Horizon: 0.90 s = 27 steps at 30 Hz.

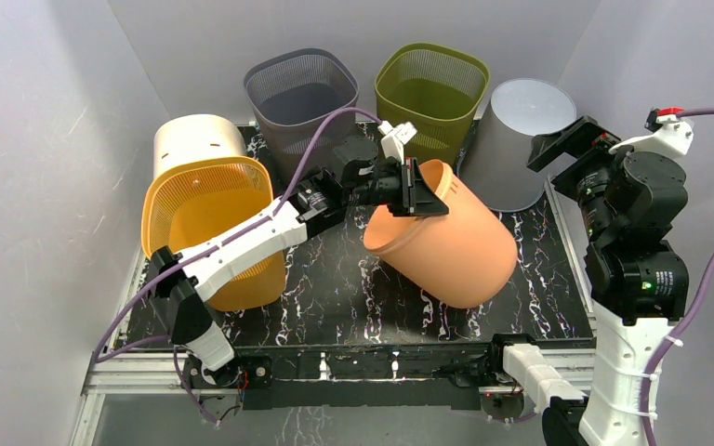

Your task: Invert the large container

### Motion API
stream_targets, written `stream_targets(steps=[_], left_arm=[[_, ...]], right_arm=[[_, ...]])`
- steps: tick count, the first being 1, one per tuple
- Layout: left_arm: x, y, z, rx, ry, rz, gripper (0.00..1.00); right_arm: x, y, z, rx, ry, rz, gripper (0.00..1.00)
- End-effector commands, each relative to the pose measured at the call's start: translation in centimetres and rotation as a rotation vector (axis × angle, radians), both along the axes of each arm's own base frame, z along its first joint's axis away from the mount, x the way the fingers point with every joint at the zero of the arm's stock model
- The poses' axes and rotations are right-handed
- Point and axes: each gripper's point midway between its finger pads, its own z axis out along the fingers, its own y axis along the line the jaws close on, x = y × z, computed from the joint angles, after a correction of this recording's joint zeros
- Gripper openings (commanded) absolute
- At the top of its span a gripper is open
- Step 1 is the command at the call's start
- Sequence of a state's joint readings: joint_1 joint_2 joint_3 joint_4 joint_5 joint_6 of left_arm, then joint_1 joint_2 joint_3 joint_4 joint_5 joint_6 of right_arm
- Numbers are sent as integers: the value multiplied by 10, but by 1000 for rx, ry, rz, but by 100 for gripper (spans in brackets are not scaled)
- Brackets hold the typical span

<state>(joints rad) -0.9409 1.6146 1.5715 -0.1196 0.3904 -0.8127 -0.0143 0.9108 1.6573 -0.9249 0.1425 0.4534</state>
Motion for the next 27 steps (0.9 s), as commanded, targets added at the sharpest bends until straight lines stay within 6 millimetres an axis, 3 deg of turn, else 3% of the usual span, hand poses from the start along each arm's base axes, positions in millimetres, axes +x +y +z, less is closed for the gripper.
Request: stream_targets(steps=[1, 5, 8, 15, 21, 25, 27], left_arm=[[-30, -16, 64, -343, 34, -228, 0], [-25, -20, 39, -349, 109, -221, 0], [-19, -17, 23, -323, 120, -186, 0], [12, 18, -28, -258, 178, 2, 0], [34, 42, -83, -88, 184, 160, 0], [40, 58, -103, 39, 135, 223, 29], [42, 69, -108, 107, 100, 249, 46]], right_arm=[[5, -8, 1, -2, -13, -45, 98], [9, -6, -13, -10, 28, -29, 98], [13, -2, -41, -7, 99, -10, 98], [13, 8, -119, 40, 335, 32, 98], [-1, 20, -159, 83, 441, 86, 98], [-9, 44, -195, 169, 547, 186, 98], [-15, 46, -209, 202, 588, 179, 98]])
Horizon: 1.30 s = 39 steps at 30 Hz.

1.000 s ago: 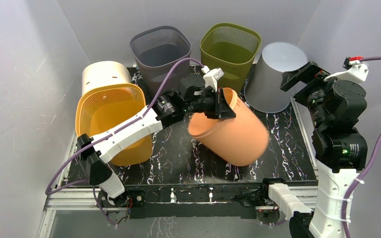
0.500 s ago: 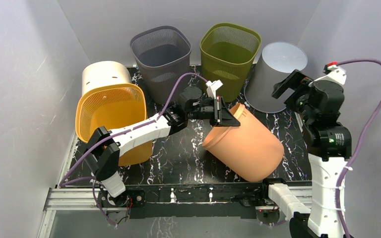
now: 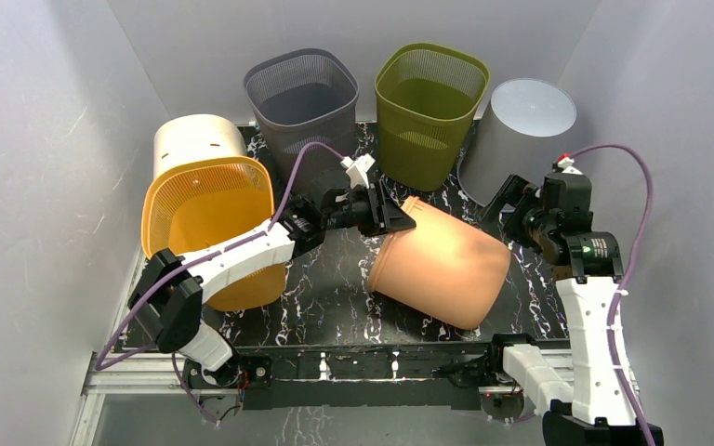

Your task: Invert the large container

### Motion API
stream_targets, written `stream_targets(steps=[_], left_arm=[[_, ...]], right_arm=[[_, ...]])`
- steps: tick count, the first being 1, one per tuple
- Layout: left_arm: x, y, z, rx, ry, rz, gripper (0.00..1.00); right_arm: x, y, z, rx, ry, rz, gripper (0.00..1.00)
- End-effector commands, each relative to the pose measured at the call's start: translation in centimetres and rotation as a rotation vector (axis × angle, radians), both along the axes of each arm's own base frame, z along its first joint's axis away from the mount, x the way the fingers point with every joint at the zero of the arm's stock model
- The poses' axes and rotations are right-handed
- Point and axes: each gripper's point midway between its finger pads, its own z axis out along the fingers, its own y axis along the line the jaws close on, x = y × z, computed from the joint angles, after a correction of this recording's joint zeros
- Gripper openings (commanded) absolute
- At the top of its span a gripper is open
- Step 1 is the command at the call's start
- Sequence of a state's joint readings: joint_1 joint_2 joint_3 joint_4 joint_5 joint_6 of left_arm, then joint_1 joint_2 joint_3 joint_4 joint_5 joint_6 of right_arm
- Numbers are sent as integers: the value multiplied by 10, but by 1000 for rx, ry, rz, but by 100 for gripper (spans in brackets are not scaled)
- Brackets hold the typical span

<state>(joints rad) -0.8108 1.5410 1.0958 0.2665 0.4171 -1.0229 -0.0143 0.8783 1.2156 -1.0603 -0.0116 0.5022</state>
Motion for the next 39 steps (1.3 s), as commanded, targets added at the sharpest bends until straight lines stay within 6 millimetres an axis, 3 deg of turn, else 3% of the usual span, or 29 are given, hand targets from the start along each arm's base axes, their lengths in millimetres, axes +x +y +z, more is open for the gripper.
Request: stream_targets(steps=[1, 7, 15, 20, 25, 31, 33, 36, 39], left_arm=[[9, 31, -13, 199, -108, 75, 50], [9, 45, -22, 302, -146, 72, 54], [7, 51, -34, 401, -181, 4, 50], [7, 61, -38, 473, -198, -4, 34], [2, 65, -42, 453, -184, 12, 29], [1, 63, -50, 433, -166, 22, 17], [2, 65, -54, 441, -165, 35, 10], [3, 64, -61, 454, -157, 28, 1], [-1, 57, -64, 427, -148, -6, 0]], right_arm=[[-11, 15, -20, 91, 61, 17, 98], [-24, -9, -26, 7, 92, -97, 98], [-48, -16, -50, 28, 158, -201, 98], [-58, -4, -63, 105, 189, -195, 98], [-53, 13, -54, 184, 152, -131, 98], [-52, 54, -56, 413, 108, -25, 94], [-52, 61, -50, 447, 66, 7, 93], [-48, 64, -19, 469, -54, 42, 93], [-44, 73, 10, 489, -136, 115, 90]])
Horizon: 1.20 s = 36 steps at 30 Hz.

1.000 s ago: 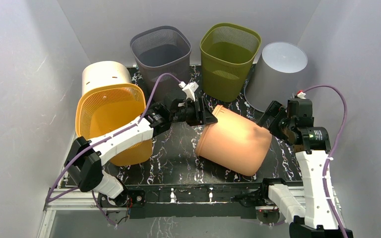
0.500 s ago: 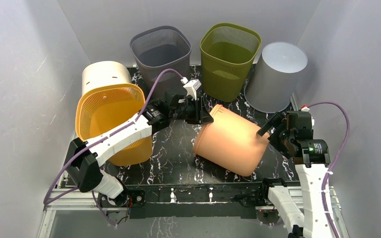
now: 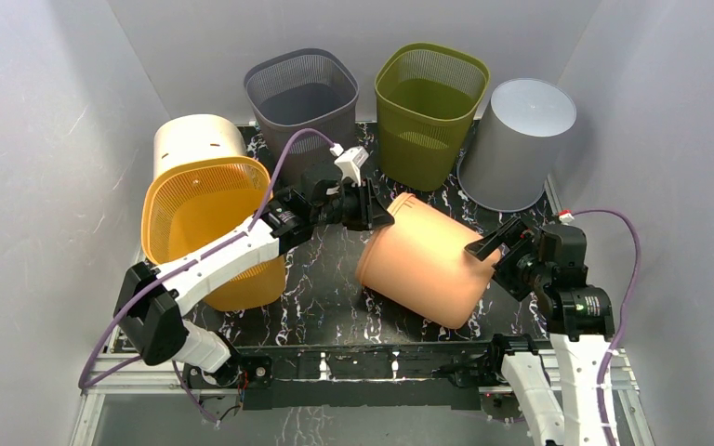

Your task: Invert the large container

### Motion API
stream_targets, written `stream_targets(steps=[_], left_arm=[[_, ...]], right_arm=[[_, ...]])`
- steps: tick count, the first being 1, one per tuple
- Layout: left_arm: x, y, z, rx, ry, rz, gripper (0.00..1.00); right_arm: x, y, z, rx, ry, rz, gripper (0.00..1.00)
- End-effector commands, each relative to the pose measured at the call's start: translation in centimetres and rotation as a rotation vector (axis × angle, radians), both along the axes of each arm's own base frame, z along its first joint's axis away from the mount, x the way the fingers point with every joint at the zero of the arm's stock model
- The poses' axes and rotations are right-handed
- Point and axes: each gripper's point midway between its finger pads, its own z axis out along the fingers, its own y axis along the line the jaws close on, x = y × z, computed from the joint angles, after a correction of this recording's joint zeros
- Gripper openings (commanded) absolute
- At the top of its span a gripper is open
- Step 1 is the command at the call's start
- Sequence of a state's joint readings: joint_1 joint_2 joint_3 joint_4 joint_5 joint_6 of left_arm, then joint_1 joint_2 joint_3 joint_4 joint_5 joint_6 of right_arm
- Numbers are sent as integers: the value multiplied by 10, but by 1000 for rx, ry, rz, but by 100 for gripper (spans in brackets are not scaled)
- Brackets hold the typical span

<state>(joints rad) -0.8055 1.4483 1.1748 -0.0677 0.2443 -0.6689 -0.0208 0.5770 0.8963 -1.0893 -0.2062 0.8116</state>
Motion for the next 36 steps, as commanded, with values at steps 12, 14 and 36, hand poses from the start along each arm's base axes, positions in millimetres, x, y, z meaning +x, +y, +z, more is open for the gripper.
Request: stream_targets(steps=[12, 14, 36], left_arm=[[-6, -11, -64, 123, 93, -104, 0], [-1, -16, -65, 128, 87, -111, 0], [37, -12, -91, 103, 167, -20, 4]], right_arm=[[30, 45, 127, 138, -360, 256, 89], [34, 45, 128, 140, -351, 255, 89], [65, 47, 76, 168, -144, 248, 89]])
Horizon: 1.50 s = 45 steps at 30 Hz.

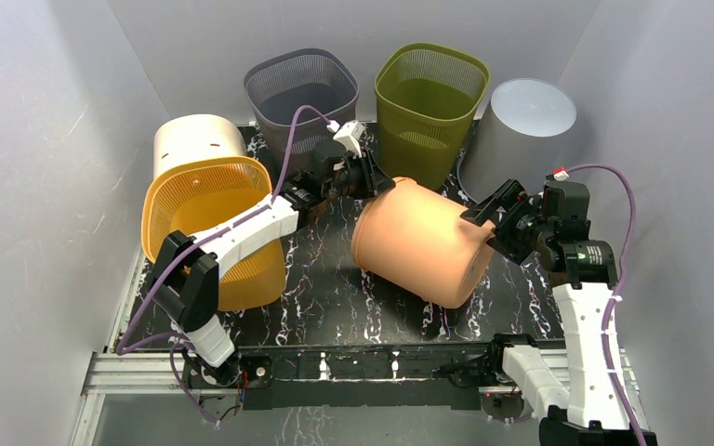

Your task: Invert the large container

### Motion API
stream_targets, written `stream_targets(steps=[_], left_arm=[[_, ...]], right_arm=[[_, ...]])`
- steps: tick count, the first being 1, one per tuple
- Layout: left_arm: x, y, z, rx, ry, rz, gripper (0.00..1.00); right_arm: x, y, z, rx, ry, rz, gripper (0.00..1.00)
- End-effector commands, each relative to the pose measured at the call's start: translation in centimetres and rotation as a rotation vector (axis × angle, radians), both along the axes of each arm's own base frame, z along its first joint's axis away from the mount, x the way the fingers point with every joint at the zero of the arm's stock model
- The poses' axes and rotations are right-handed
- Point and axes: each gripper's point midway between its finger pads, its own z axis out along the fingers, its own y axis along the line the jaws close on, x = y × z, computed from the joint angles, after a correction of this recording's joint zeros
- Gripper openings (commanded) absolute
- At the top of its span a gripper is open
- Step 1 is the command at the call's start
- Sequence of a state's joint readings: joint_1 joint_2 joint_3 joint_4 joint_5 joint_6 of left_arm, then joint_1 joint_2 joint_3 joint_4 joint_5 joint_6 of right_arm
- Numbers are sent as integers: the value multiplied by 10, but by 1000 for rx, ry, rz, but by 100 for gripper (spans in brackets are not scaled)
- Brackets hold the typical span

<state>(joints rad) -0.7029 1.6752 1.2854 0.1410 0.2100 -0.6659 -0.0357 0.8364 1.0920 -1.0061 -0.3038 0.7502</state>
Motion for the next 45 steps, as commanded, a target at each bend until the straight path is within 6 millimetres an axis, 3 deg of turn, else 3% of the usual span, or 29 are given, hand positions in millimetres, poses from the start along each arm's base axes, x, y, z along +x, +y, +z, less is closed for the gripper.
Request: stream_targets(steps=[1, 9, 10, 11, 12, 16, 21, 28, 29, 30, 38, 45], left_arm=[[-55, 3, -81, 146, 255, -147, 4], [-49, 18, -90, 146, 283, -127, 1], [-48, 19, -91, 144, 286, -125, 0], [-48, 19, -93, 145, 292, -123, 0], [-48, 20, -95, 144, 296, -121, 0], [-48, 17, -96, 120, 313, -122, 0], [-43, 12, -91, 79, 320, -98, 0], [-31, 18, -75, 16, 314, -28, 0], [-30, 20, -72, 13, 310, -23, 0], [-28, 23, -70, 11, 307, -16, 0], [-31, 50, -59, -13, 300, 8, 0], [-39, 52, -66, -21, 320, -9, 0]], right_arm=[[15, 37, 33, 152, -101, 153, 89], [5, 63, 28, 158, -71, 259, 89], [26, 17, 6, -293, -206, 312, 89], [-3, 80, 40, 318, 11, 229, 89], [-7, 88, 47, 388, 48, 226, 89], [-8, 94, 60, 392, 28, 238, 89], [-8, 96, 62, 404, 37, 232, 89], [-4, 89, 75, 353, -42, 222, 89], [31, 95, 161, 373, -477, 289, 94], [36, 94, 208, 366, -705, 314, 96], [48, 79, 169, 245, -606, 227, 98], [49, 78, 165, 209, -598, 238, 98]])
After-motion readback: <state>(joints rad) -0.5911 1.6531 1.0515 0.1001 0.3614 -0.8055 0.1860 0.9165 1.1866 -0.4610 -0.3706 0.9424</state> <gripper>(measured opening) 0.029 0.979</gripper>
